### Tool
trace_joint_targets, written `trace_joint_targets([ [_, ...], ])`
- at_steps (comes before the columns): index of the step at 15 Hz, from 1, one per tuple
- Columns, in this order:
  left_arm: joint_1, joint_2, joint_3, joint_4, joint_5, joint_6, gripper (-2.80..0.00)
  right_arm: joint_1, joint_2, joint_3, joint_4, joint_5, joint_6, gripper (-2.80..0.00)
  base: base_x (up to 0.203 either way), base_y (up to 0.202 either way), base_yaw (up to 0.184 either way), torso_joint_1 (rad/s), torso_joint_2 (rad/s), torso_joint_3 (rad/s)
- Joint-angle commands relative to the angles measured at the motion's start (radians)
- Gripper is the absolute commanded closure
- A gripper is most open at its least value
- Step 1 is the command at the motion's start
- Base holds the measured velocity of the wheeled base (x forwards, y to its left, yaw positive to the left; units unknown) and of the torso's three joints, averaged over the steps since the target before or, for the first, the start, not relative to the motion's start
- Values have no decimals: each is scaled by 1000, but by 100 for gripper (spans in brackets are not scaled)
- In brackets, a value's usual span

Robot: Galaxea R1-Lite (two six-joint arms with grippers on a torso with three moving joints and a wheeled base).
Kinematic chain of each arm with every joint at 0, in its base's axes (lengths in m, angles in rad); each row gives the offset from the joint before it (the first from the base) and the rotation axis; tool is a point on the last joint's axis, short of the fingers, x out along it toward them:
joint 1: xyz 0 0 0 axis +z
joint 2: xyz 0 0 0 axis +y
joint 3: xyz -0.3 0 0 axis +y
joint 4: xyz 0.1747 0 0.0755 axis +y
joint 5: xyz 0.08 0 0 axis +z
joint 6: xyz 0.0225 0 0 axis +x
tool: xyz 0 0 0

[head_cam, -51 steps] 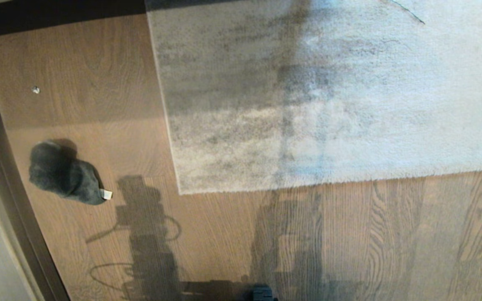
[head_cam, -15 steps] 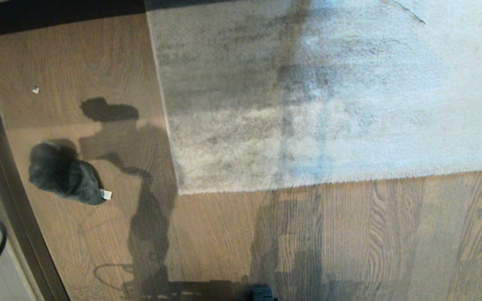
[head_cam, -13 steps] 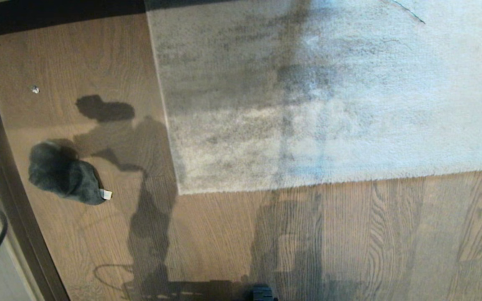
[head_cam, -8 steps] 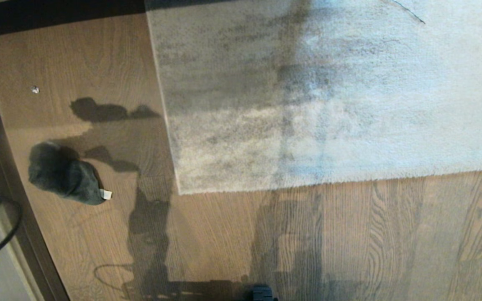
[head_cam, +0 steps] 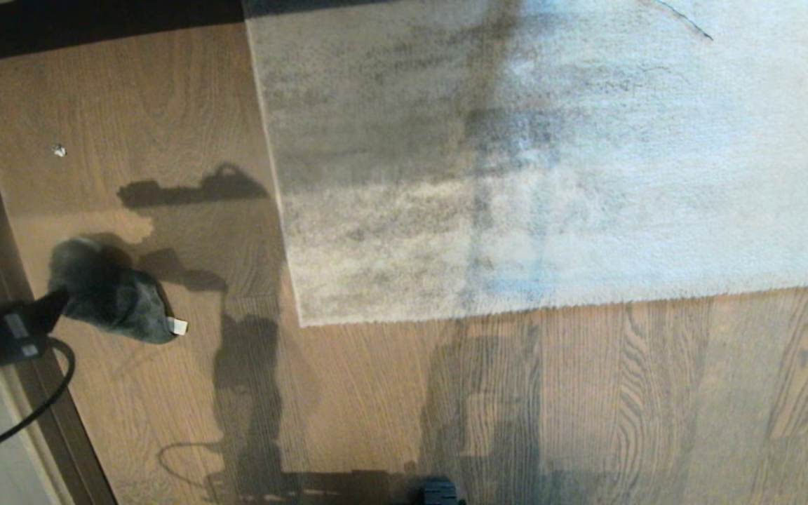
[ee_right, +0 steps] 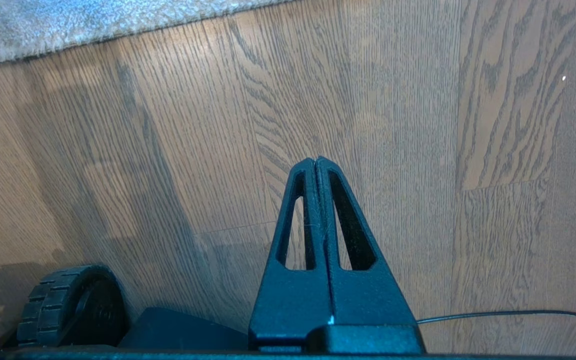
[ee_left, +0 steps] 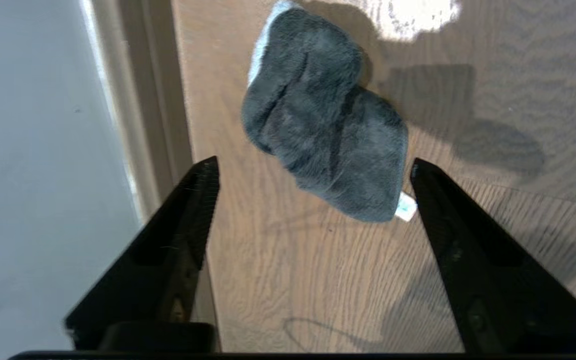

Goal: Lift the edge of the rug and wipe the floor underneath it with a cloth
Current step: Pick up the rag

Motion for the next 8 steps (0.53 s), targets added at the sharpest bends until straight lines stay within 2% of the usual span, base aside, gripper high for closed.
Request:
trace_joint_targets([
  [1,-8,77,5,-57,-10,1,-280,0,2,0,0,0,1,0,0,0,0,0,0,0],
  [8,-61,290,-26,-341,-17,8,-280,0,2,0,0,0,1,0,0,0,0,0,0,0],
])
